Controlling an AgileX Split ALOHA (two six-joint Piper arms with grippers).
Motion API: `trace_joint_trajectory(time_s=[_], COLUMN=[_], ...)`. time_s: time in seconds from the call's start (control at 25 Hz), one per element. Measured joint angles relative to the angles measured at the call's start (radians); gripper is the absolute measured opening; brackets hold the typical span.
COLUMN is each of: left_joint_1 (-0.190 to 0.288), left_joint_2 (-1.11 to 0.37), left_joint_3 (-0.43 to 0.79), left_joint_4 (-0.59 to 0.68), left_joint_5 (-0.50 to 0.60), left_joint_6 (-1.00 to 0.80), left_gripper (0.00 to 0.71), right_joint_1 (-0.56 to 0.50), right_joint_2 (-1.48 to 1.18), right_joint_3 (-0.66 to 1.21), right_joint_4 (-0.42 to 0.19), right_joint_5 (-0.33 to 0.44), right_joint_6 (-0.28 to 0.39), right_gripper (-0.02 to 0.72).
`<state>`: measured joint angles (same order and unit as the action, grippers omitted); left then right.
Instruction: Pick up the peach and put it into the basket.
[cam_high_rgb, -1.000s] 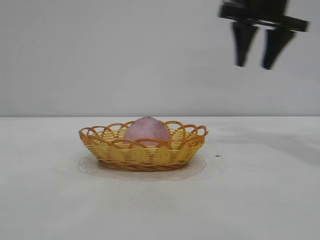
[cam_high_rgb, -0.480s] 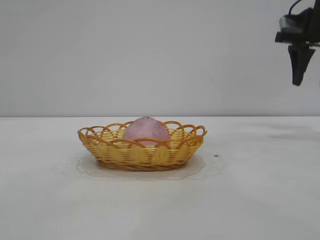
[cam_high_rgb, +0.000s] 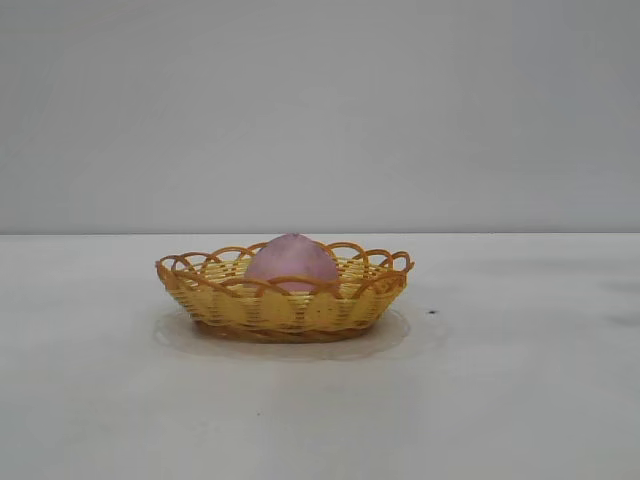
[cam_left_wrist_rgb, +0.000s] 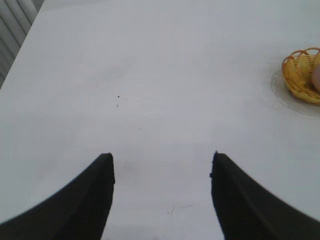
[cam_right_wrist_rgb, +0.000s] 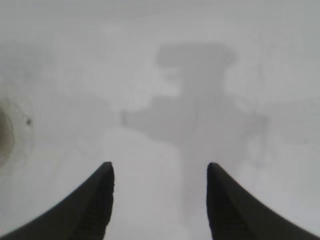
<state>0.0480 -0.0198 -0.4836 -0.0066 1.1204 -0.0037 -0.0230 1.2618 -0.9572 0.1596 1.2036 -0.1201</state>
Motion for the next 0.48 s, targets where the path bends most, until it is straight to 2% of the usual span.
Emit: trace_joint_trajectory(time_s=[0.24, 0.28, 0.32, 0.48], left_joint_1=[0.000, 0.000, 0.000, 0.000], left_joint_2=[0.000, 0.000, 0.000, 0.000], left_joint_3=[0.000, 0.000, 0.000, 0.000], left_joint_4=[0.000, 0.000, 0.000, 0.000], left_joint_5=[0.000, 0.000, 0.000, 0.000], left_joint_6=[0.000, 0.000, 0.000, 0.000], left_gripper=[0.422, 0.422, 0.422, 0.422], right_joint_1=[-0.032, -0.038, -0.040, -0.041], right_joint_2=[-0.297, -0.351, -0.393, -0.562], right_joint_3=[0.172, 0.197, 0.222, 0.325], right_joint_4=[-0.006, -0.010, -0.013, -0.019], right_joint_5=[-0.008, -0.013, -0.018, -0.058], right_joint_6=[0.000, 0.000, 0.000, 0.000], right_gripper=[0.380, 0.335, 0.326, 0.330])
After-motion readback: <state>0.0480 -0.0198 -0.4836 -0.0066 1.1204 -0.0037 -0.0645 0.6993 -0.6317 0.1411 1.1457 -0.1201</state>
